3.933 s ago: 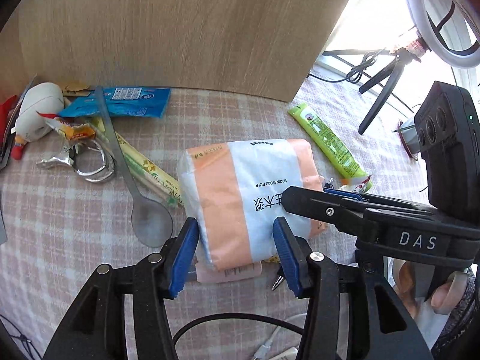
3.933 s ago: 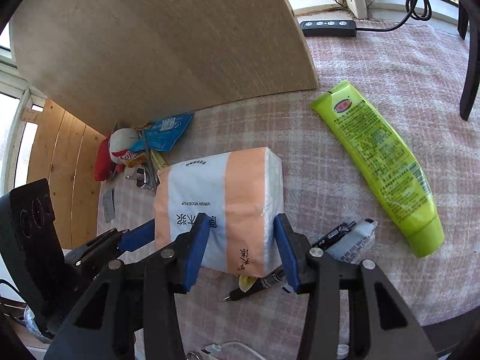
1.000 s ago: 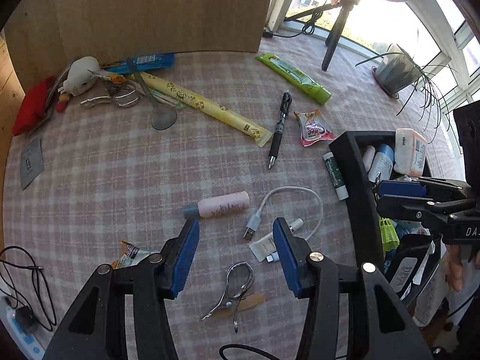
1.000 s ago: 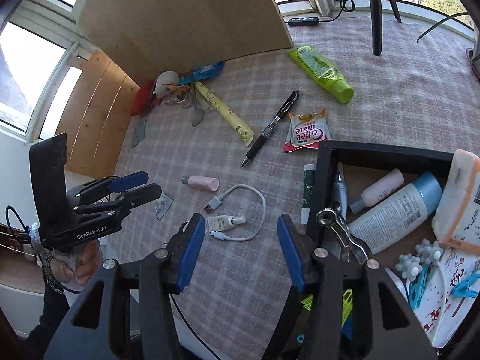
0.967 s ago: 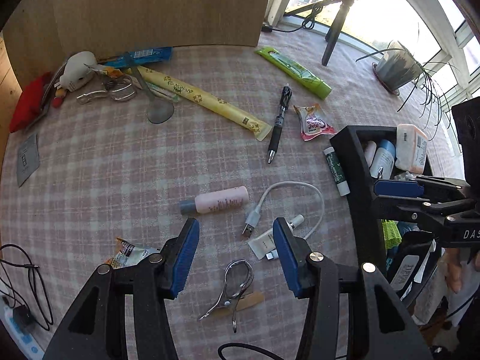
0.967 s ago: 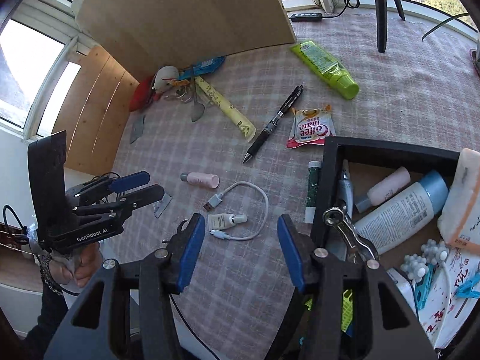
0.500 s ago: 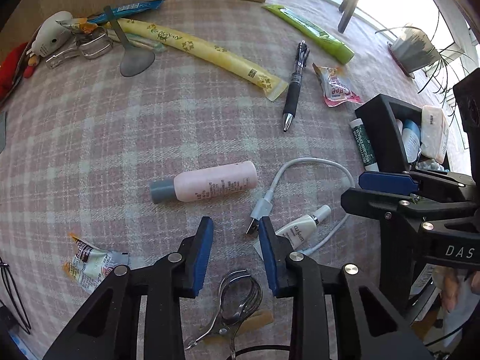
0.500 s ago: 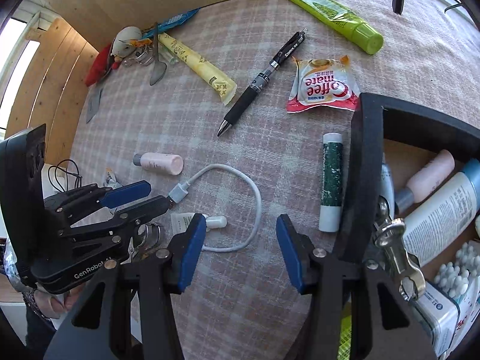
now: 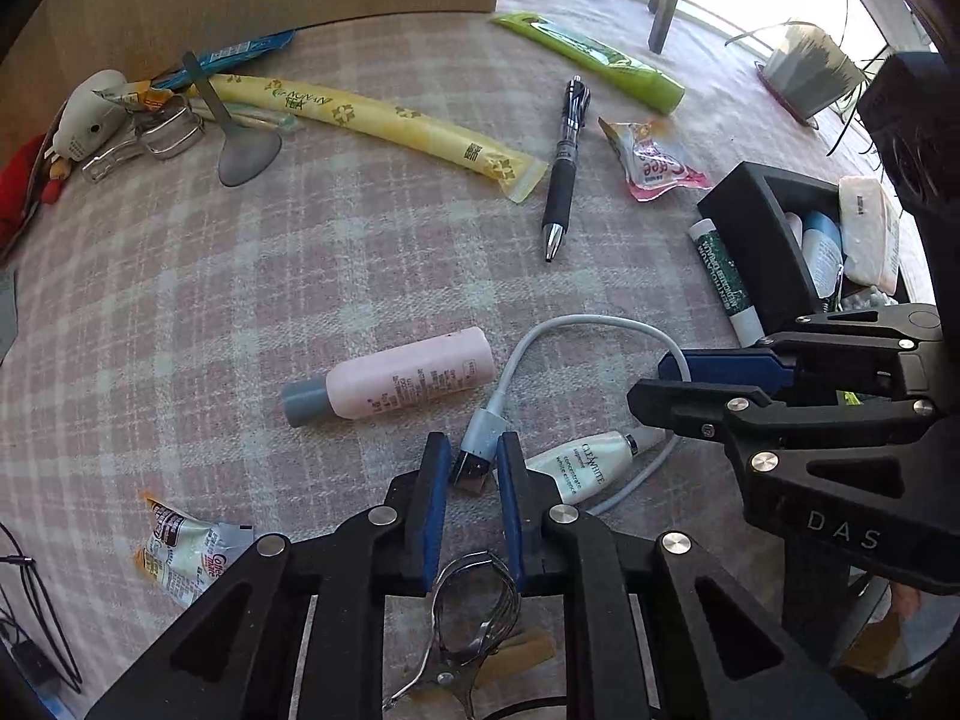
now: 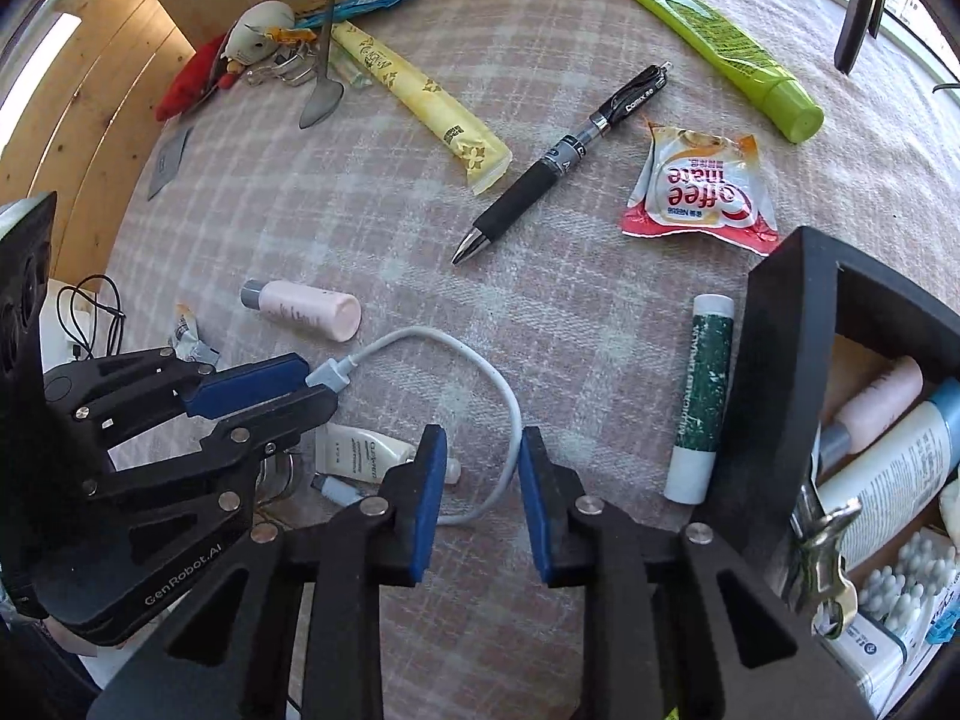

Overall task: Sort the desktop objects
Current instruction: 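Grasp the white USB cable with both tools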

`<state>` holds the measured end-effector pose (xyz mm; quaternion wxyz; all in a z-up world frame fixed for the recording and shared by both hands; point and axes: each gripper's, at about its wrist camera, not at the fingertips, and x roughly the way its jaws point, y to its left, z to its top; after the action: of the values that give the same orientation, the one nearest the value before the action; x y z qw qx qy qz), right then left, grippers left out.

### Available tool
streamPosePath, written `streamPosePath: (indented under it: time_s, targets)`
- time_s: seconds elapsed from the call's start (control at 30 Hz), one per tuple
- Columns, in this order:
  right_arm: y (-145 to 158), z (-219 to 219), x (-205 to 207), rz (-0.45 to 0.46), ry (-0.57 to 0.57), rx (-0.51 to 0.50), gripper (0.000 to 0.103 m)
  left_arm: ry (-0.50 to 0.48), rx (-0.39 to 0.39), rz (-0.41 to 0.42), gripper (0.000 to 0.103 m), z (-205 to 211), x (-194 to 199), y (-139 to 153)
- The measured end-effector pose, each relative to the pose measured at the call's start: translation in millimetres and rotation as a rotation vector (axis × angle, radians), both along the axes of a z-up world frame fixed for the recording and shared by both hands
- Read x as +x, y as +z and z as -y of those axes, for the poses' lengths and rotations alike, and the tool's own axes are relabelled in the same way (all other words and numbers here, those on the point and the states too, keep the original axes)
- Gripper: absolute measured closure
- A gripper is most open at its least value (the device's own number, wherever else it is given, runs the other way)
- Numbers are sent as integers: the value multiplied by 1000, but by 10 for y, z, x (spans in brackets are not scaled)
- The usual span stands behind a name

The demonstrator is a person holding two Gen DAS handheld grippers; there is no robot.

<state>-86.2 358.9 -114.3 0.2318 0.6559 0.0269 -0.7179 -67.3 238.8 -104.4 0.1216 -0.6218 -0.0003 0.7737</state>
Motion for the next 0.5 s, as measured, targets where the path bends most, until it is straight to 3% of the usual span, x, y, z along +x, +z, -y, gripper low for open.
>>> streamPosePath:
  time_s: [0.17, 0.5]
  targets:
    - [83, -53, -2, -22, -24, -68, 94, 44, 42, 3, 91, 56, 8, 29]
    - [625, -325, 77, -104, -53, -192, 96, 13, 100, -88, 93, -129, 27, 548]
